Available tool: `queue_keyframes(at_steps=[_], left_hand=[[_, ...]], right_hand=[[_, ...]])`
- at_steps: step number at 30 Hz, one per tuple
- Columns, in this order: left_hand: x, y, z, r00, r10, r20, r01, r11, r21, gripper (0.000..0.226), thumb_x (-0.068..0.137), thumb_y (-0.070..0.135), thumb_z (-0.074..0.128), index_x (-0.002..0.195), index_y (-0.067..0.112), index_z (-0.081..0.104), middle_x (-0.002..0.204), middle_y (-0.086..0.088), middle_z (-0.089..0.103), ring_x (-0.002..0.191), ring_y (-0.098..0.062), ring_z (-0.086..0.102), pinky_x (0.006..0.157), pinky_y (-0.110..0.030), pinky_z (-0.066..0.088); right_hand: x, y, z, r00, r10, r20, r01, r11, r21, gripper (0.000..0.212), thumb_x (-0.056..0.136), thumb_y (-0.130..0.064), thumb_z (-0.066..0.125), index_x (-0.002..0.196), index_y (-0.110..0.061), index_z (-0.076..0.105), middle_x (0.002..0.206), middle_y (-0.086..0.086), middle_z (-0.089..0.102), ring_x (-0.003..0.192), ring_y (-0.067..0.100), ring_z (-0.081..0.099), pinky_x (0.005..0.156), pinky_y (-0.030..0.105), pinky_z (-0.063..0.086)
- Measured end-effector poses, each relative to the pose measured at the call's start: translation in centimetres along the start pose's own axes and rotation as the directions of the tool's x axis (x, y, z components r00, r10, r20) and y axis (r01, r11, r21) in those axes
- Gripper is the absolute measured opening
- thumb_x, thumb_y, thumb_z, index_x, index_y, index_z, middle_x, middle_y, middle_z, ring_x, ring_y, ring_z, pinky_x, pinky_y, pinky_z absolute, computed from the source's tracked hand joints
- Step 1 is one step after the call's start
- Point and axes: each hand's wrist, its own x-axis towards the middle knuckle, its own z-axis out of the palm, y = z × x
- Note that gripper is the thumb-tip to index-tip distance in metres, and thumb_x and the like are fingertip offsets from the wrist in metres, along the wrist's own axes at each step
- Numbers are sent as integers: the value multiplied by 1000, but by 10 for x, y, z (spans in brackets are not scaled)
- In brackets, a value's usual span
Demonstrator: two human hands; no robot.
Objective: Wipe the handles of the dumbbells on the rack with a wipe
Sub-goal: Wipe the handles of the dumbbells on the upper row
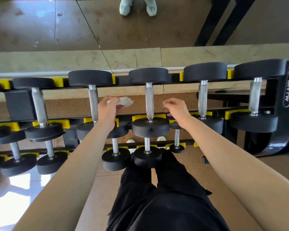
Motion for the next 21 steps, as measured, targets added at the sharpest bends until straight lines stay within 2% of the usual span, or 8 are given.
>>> queue_keyframes(at_steps=[3,7,9,11,13,17,19,21], left_hand=[[-1,-6,19,993,-66,101,70,997,-33,14,96,11,64,103,20,56,120,-10,65,106,-25,71,94,-36,59],[-4,-15,58,950,-199,241,220,973,-65,15,98,13,60,108,21,54,113,-13,70,103,-27,73,99,-42,56],[-5,-18,70,933,-208,294,232,971,-48,13,99,15,57,113,17,56,115,-15,70,104,-28,73,99,-44,55],[-2,-21,74,925,-187,331,212,976,-42,24,101,18,56,123,10,59,118,-15,71,103,-27,73,96,-43,57],[-1,-22,73,921,-179,346,200,979,-26,22,102,18,55,121,9,62,116,-14,72,102,-25,73,91,-40,59],[10,-14,65,977,-125,176,86,973,212,7,96,16,66,99,10,70,102,-16,74,88,-25,76,77,-35,63],[19,-7,60,990,-115,83,90,962,256,18,91,19,75,102,6,69,98,-18,75,76,-21,77,60,-23,59],[27,0,58,994,-111,21,102,966,239,30,88,22,78,109,4,67,94,-15,77,73,-17,77,57,-19,56]], right_hand=[[8,-3,2,993,113,24,-115,979,166,23,101,-22,56,122,-15,62,116,7,69,102,21,68,89,34,58],[19,-6,11,956,244,164,-291,863,412,33,100,-22,58,133,-18,54,130,9,60,109,30,66,95,43,56],[25,-4,15,930,237,282,-348,815,463,37,97,-18,62,133,-18,53,132,11,59,111,33,66,96,47,56],[28,-3,20,903,206,377,-382,787,484,40,95,-13,64,133,-12,54,128,15,64,111,33,68,98,49,54],[30,-6,28,913,193,358,-358,800,481,31,95,-8,64,126,-5,60,119,16,70,108,30,70,96,45,56],[34,-12,41,951,239,198,-305,838,453,20,95,-6,62,116,-7,65,109,15,73,98,29,73,79,39,62],[38,-18,44,944,274,182,-329,807,490,24,94,-7,64,118,-4,65,107,16,73,94,28,73,76,39,62],[41,-27,43,937,298,180,-347,759,550,25,92,-6,66,118,-4,65,105,16,72,94,28,72,74,38,61]])
